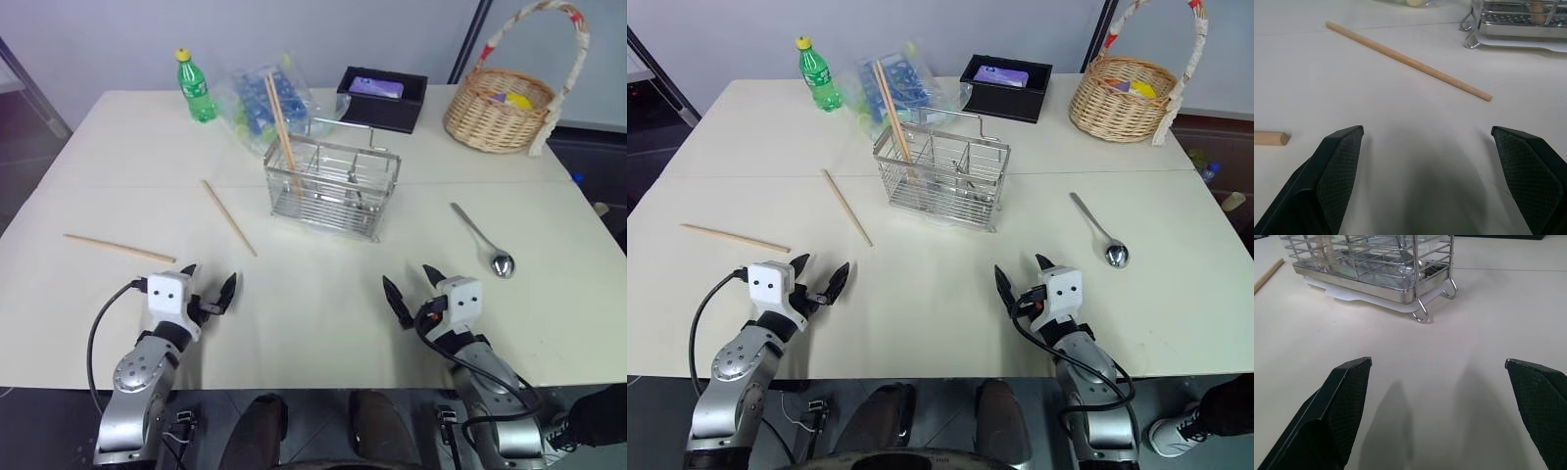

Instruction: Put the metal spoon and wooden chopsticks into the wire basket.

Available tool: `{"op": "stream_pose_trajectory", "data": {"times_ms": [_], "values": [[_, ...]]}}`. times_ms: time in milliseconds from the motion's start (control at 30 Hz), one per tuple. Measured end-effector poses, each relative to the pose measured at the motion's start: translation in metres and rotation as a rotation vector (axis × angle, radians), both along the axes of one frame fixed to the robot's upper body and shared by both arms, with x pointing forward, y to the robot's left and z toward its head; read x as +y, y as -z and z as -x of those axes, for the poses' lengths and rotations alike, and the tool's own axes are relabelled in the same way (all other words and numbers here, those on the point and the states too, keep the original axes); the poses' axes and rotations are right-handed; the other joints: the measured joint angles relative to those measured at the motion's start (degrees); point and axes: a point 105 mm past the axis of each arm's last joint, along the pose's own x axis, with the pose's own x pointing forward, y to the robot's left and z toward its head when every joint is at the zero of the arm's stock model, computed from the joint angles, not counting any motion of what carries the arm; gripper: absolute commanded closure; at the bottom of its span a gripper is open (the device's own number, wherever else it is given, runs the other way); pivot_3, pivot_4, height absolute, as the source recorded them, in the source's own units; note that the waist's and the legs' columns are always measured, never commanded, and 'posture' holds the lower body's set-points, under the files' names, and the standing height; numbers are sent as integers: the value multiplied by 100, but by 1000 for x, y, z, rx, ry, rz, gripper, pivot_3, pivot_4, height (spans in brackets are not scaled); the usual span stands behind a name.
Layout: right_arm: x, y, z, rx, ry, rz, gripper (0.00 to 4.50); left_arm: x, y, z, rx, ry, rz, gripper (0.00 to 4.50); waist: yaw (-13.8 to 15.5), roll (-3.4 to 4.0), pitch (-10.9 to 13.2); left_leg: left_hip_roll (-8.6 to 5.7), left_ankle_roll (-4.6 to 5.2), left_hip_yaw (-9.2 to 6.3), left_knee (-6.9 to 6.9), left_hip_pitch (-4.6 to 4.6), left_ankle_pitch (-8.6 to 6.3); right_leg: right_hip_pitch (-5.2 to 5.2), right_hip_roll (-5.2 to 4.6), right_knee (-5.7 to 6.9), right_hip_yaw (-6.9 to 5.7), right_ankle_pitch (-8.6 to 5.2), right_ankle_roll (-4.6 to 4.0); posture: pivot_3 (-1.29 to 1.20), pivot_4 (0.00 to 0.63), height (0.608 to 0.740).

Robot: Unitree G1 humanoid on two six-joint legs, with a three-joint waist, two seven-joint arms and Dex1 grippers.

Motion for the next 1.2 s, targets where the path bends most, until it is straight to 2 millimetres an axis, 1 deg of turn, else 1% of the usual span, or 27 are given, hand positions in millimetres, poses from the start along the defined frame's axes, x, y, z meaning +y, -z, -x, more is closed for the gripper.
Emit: {"op": "stream_pose_trajectory", "data": {"times_ms": [133,433,800,900,1033,1200], "values": [[0,0,0,0,0,0,0,0,-1,1,-16,5,-1,93,2,0,0,0,0,0,0,0,0,0,0,-1,0,0,0,0,150,740],[0,0,0,0,0,0,0,3,6,2,-10,7,11,93,1,0,0,0,0,0,-1,-1,0,0,0,-4,0,0,0,0,150,740],[0,0,0,0,0,0,0,5,4,2,-13,2,10,93,1,0,0,0,0,0,-1,-1,0,0,0,-6,0,0,0,0,150,740],[0,0,0,0,-1,0,0,5,-2,2,-24,9,1,93,0,0,0,1,0,0,-2,-1,0,0,0,-6,0,0,0,0,150,740],[0,0,0,0,-3,0,0,4,-18,0,-47,35,-28,93,1,0,0,1,0,0,-2,-1,0,0,0,-6,0,0,0,0,150,740],[1,-4,-2,-13,-16,5,0,-5,-42,2,-75,161,-56,93,-7,1,2,2,0,0,-5,-1,0,-1,1,-7,-1,0,-1,0,150,740]]}}
